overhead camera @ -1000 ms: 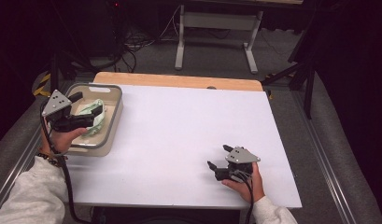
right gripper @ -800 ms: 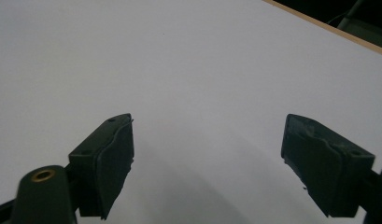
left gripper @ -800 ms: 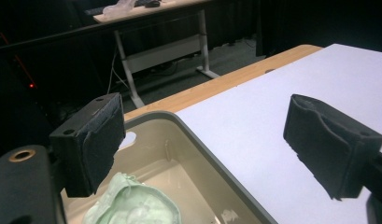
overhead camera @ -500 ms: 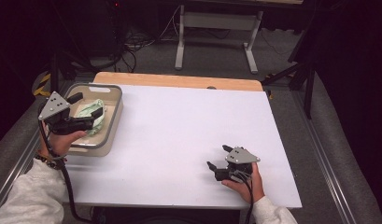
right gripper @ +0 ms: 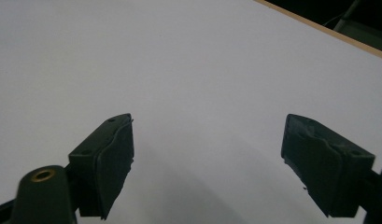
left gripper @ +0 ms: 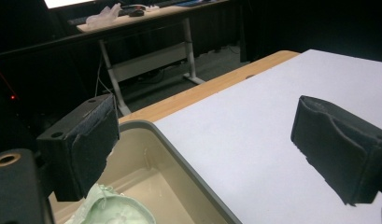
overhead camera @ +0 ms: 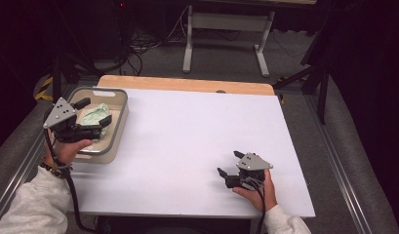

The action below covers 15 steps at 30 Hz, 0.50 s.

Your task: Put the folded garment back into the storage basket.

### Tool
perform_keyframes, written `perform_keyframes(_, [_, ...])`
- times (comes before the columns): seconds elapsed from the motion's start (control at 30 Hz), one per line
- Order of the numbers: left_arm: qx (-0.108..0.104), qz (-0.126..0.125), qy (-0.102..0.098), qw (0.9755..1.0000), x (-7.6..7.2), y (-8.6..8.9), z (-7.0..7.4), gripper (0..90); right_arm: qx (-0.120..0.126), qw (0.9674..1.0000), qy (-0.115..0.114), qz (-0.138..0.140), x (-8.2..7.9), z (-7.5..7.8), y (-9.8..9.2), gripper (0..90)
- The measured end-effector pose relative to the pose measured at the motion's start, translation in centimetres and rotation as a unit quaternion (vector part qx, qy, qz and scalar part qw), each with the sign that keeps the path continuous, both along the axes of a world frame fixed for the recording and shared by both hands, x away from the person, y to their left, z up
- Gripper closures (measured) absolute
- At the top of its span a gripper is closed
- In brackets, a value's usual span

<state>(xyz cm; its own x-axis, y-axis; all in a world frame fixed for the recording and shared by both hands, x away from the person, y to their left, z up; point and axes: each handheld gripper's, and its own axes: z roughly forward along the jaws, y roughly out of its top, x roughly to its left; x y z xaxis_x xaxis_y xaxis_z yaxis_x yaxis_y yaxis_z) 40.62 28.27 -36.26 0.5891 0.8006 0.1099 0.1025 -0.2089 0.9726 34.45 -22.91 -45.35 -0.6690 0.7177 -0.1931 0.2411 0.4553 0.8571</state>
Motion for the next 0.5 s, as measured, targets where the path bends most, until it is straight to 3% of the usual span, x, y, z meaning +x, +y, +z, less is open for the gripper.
perform_keyframes(0.5, [0.008, -0.004, -0.008, 0.9999, -0.6, -1.3, 0.0, 6.6, 0.001, 1.0000, -0.002, 0.000, -0.1, 0.1, 0.0, 17.7])
